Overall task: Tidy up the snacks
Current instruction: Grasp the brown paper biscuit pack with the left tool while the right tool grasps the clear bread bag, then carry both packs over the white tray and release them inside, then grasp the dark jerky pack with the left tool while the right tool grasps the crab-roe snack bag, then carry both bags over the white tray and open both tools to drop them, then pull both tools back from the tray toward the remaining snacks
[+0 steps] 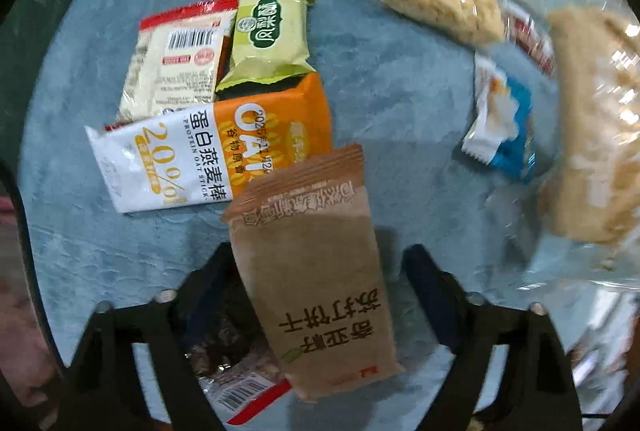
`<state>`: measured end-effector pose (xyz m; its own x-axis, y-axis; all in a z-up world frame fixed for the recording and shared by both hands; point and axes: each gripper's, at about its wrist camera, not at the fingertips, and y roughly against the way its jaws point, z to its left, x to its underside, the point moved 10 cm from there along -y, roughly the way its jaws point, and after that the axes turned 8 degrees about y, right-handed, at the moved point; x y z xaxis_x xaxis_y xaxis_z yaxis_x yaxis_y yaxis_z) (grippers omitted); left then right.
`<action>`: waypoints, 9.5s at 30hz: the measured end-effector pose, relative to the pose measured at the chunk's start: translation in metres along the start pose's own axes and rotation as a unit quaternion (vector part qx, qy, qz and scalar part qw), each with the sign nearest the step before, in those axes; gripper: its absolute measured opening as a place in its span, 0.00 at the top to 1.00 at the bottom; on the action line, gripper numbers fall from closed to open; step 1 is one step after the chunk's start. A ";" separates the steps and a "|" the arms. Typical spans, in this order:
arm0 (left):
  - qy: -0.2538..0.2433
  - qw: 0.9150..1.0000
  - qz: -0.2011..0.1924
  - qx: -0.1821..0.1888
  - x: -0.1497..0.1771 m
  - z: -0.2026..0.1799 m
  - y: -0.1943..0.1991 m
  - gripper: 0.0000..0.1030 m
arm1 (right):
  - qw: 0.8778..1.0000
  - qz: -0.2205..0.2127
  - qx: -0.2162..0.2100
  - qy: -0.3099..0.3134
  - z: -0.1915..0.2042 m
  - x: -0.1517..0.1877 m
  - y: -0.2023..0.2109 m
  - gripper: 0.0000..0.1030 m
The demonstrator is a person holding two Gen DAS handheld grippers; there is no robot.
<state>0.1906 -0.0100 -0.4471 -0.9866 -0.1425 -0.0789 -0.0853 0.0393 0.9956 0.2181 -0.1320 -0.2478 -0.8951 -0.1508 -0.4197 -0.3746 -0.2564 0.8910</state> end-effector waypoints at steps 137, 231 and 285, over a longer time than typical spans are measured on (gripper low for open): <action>-0.230 0.971 -0.037 0.057 0.046 0.090 0.067 0.04 | 0.931 0.040 0.095 -0.351 -0.031 0.099 -0.001 0.31; -0.073 0.963 -0.242 0.097 -0.365 -0.091 0.246 0.04 | 0.991 0.002 0.115 -0.074 -0.109 -0.230 -0.017 0.20; -0.183 0.936 -0.284 0.103 -0.081 0.067 0.270 0.04 | 0.981 -0.089 0.174 -0.015 0.047 -0.063 0.100 0.08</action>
<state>0.2382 0.0783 -0.1753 -0.7521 0.1476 -0.6424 -0.5985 0.2554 0.7594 0.2258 -0.1032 -0.1245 -0.8130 -0.1036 -0.5730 -0.5804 0.0666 0.8116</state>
